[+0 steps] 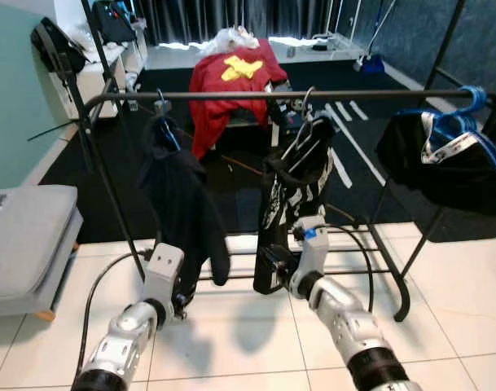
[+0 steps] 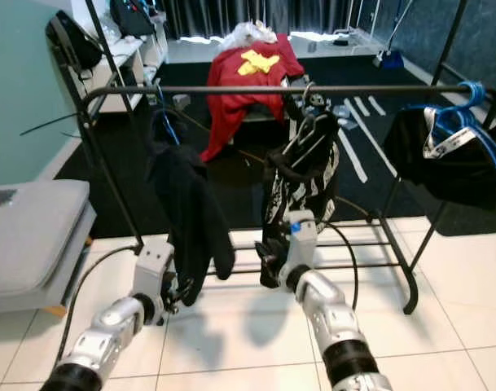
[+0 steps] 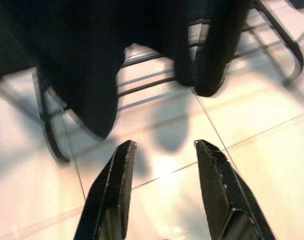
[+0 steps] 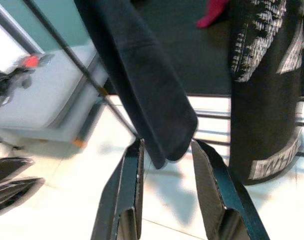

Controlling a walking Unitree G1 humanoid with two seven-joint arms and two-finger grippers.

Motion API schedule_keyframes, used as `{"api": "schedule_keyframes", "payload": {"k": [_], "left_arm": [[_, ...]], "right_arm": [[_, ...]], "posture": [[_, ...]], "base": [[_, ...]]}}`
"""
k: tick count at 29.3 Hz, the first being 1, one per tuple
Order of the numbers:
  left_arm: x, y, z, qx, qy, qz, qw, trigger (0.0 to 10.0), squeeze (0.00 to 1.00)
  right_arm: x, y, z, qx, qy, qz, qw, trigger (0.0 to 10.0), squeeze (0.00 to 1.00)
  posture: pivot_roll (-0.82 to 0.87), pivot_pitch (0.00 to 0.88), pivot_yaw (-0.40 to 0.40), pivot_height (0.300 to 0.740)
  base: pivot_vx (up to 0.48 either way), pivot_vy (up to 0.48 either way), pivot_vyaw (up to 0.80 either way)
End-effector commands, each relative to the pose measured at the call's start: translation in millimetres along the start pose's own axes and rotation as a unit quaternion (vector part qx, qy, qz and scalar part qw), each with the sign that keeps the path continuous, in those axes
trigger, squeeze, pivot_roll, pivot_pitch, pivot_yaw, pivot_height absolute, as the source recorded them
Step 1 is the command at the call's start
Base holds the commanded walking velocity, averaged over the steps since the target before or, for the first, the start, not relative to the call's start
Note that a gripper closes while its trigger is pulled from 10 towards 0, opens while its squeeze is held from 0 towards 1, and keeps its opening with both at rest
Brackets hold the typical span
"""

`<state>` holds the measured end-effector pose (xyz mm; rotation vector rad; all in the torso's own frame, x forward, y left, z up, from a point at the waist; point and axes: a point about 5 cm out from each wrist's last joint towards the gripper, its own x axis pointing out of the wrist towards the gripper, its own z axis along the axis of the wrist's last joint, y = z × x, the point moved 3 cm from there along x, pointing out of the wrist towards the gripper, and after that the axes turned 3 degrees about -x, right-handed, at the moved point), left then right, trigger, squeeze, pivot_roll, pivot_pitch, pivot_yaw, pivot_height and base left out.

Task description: Hang hanger

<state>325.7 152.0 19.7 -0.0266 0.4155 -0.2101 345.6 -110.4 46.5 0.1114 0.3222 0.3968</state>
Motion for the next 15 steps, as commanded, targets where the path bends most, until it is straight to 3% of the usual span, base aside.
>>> {"api": "schedule_keyframes", "payload": {"k": [1,3,4,6,11,15], "left_arm": [[-4.8,9.7,-22,-0.043,0.029,0.037,0.998,10.0,0.00],[-6.5,10.4,-30,-0.032,0.045,0.042,0.998,10.0,0.00],[-8.1,12.7,-32,0.008,0.052,0.047,0.997,10.0,0.00],[-8.8,14.8,-31,0.027,0.048,0.052,0.997,10.0,0.00],[-8.2,15.6,-18,0.019,-0.013,0.055,0.998,10.0,0.00],[-9.4,11.6,-16,0.027,-0.026,0.048,0.998,10.0,0.00]], "right_arm": [[-7.0,2.3,-41,-0.021,0.056,-0.015,0.998,10.0,0.00],[-6.7,6.0,-44,-0.016,0.054,-0.015,0.998,10.0,0.00],[-5.7,9.6,-42,-0.007,0.045,-0.016,0.999,10.0,0.00],[-5.2,11.8,-42,0.001,0.041,-0.017,0.999,10.0,0.00],[-6.0,9.5,-53,-0.014,0.046,-0.046,0.998,10.0,0.00],[-7.0,6.3,-52,-0.003,0.035,-0.057,0.998,10.0,0.00]], "posture": [[0.01,0.000,0.065,0.740],[0.02,0.000,0.041,0.740],[0.03,0.000,0.014,0.740],[0.03,0.007,0.009,0.740],[0.03,0.026,0.017,0.740],[0.03,0.029,0.025,0.740]], "base": [[0.000,0.000,0.00],[0.000,0.000,0.00],[0.000,0.000,0.00],[0.000,0.000,0.00],[0.000,0.000,0.00],[0.000,0.000,0.00]]}}
